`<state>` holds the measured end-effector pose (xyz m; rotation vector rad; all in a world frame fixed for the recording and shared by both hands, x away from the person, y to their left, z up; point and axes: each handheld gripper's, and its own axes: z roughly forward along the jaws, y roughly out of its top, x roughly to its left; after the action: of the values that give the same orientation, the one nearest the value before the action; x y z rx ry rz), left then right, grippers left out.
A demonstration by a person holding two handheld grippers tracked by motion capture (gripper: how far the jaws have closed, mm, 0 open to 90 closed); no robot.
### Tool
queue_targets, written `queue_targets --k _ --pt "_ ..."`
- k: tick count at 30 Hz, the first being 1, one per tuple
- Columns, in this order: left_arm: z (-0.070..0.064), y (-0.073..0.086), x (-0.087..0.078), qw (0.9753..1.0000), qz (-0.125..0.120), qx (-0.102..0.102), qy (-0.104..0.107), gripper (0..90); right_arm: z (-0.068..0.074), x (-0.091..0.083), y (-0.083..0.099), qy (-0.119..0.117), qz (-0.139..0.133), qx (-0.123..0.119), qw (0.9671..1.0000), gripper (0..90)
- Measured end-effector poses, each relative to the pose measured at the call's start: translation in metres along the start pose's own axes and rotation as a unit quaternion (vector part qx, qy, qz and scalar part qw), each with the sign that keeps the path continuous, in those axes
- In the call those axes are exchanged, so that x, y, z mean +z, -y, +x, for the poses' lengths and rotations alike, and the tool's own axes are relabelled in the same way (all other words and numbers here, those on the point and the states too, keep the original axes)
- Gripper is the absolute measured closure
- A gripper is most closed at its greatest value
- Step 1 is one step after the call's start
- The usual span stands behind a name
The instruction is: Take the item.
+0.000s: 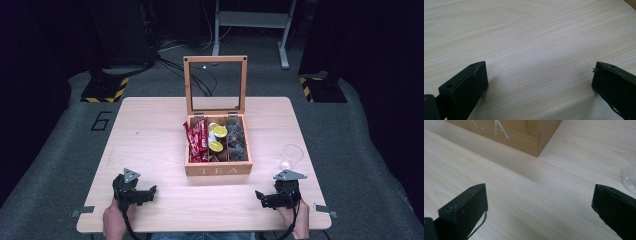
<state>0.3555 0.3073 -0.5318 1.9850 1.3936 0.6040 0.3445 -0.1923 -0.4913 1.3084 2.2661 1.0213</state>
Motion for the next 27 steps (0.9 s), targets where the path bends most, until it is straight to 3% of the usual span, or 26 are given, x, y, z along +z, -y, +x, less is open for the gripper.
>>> queue_targets --k 9,27 --pt "-0.001 0.0 0.0 1.0 -0.001 -0.005 0.001 0.3 0.004 -0.014 -0.021 -0.015 -0.016 -0.013 0.9997 0.4" --pt "-0.001 0.0 0.0 1.0 -0.001 -0.005 0.0 0.3 0.007 -0.006 -0.064 -0.028 -0.016 -0.039 0.9987 0.1"
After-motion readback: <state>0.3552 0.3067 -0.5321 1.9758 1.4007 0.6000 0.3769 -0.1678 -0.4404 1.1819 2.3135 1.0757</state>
